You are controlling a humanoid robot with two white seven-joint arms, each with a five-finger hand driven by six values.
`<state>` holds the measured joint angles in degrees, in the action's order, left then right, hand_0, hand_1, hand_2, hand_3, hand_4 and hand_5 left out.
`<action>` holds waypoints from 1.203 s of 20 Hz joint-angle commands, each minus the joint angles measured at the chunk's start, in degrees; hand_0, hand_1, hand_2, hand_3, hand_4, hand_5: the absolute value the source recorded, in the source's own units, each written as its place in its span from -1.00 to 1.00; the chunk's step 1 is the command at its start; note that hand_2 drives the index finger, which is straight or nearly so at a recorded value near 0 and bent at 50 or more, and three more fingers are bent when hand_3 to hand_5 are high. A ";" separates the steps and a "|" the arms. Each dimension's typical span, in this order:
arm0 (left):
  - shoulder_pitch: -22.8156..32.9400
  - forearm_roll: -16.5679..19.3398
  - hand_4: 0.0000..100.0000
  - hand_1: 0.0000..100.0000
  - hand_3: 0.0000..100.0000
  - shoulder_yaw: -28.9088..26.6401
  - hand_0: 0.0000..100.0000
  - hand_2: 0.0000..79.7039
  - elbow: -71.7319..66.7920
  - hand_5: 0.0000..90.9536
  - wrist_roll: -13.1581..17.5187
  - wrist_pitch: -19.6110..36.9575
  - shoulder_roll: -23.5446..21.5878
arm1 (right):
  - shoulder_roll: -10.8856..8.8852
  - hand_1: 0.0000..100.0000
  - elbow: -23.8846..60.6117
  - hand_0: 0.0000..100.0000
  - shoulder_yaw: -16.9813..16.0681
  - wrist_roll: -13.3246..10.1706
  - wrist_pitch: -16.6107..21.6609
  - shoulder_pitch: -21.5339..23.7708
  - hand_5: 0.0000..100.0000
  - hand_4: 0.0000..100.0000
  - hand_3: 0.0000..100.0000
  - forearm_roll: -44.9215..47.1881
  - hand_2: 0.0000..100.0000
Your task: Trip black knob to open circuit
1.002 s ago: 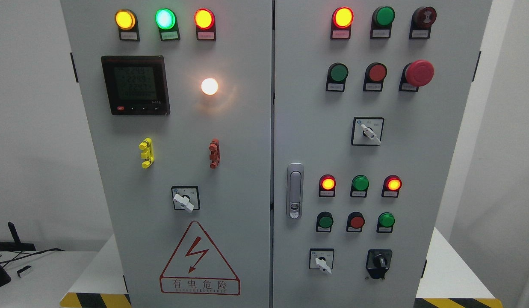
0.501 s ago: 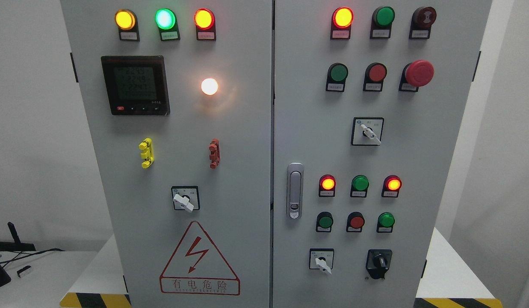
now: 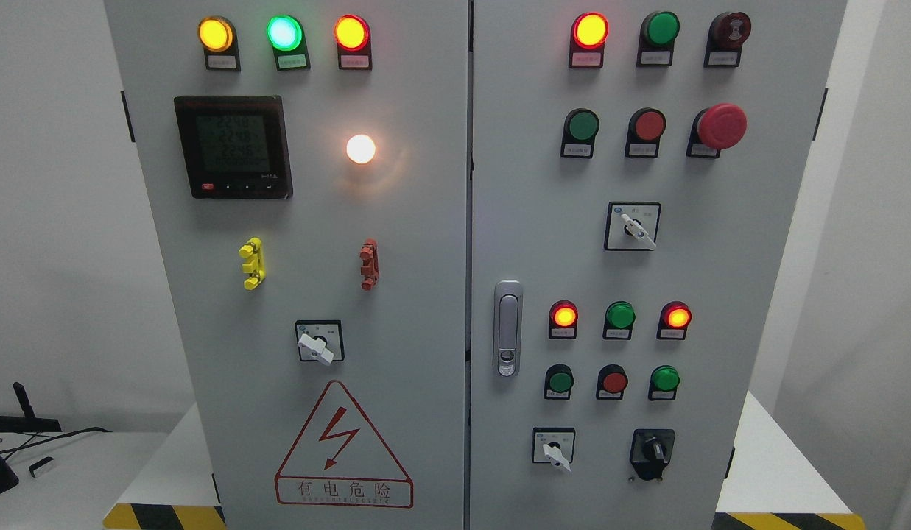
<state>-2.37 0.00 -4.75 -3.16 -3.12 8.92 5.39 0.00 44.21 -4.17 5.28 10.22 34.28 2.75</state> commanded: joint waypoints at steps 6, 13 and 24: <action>0.00 1.76 -1.00 -0.22 -1.00 0.00 -0.76 -1.00 0.00 -1.00 -0.05 0.05 -0.03 | -0.09 0.05 47.08 -0.63 -6.82 1.92 0.50 10.28 -0.07 0.21 0.36 0.33 -0.27; 0.00 1.76 -1.00 -0.22 -1.00 0.00 -0.76 -1.00 0.00 -1.00 -0.05 0.05 0.06 | -0.09 0.19 57.65 -0.57 -8.92 1.75 1.99 10.54 0.05 0.30 0.47 0.33 -0.21; 0.00 1.76 -1.00 -0.22 -1.00 0.00 -0.76 -1.00 0.00 -1.00 -0.05 0.05 -0.03 | -0.71 0.23 63.01 -0.55 -10.86 1.48 0.07 2.29 0.12 0.34 0.51 0.24 -0.13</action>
<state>-2.37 0.00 -4.75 -3.16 -3.12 8.92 5.40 0.00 95.27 -12.48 6.97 11.47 40.52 3.04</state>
